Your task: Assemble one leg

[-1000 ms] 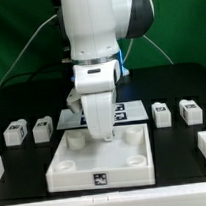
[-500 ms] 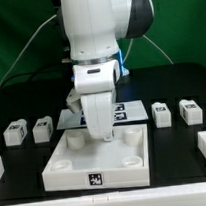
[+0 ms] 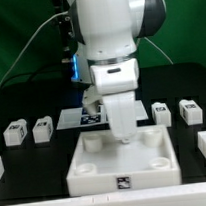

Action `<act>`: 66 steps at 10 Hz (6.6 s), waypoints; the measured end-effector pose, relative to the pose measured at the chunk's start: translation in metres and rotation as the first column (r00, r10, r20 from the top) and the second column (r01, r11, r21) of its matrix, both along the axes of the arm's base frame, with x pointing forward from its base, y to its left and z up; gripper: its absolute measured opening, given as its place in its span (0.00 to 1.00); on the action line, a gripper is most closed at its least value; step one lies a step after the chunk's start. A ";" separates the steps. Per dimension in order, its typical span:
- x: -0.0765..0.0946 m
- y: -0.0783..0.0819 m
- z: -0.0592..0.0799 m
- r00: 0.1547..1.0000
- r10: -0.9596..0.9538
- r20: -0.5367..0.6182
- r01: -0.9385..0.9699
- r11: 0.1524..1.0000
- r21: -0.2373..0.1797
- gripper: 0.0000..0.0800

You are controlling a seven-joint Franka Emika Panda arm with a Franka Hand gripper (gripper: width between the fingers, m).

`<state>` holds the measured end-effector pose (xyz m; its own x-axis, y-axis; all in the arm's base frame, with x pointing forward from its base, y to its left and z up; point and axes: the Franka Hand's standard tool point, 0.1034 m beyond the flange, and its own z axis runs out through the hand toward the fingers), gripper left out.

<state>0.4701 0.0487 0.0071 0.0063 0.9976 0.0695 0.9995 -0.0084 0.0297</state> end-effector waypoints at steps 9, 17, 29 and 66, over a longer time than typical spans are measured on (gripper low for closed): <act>0.025 0.025 -0.001 0.998 -0.056 -0.041 0.055 0.998 -0.007 0.08; 0.024 0.024 -0.002 0.997 -0.058 -0.044 0.058 0.998 -0.007 0.80; 0.001 0.050 0.035 0.800 -0.597 -0.057 0.597 0.802 -0.014 0.81; -0.077 0.141 0.007 0.029 -0.999 0.037 0.604 -0.012 -0.797 0.36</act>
Offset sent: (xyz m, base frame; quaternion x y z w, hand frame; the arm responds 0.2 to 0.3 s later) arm 0.0220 0.0327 -0.0029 0.0126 0.0187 -0.0202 0.9995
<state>0.3930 0.1897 0.0144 0.6580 -0.0150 -0.7529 0.0475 -0.9970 0.0614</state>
